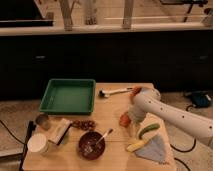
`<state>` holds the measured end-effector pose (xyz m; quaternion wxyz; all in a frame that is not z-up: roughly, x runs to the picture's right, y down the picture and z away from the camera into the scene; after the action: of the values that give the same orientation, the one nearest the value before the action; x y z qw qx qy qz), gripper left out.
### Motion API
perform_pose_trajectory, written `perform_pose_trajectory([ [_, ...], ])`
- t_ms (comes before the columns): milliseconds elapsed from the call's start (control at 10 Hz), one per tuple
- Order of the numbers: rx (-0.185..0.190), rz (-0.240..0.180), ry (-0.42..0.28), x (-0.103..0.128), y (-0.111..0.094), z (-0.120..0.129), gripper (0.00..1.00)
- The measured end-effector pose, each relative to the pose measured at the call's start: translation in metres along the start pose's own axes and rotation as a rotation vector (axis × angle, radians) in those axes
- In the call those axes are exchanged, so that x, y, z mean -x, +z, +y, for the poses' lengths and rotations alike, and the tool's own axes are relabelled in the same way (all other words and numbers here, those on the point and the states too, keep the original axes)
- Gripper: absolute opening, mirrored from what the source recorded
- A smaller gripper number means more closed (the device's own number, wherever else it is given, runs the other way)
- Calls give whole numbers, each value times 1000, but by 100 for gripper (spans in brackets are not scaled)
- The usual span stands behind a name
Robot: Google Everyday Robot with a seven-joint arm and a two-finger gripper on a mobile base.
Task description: Place apple in tray
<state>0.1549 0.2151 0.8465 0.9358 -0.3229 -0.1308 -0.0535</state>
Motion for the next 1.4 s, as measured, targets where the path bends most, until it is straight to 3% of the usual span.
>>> perform_pose_trajectory([
  [1400, 1, 1, 15, -2, -1, 2, 80],
])
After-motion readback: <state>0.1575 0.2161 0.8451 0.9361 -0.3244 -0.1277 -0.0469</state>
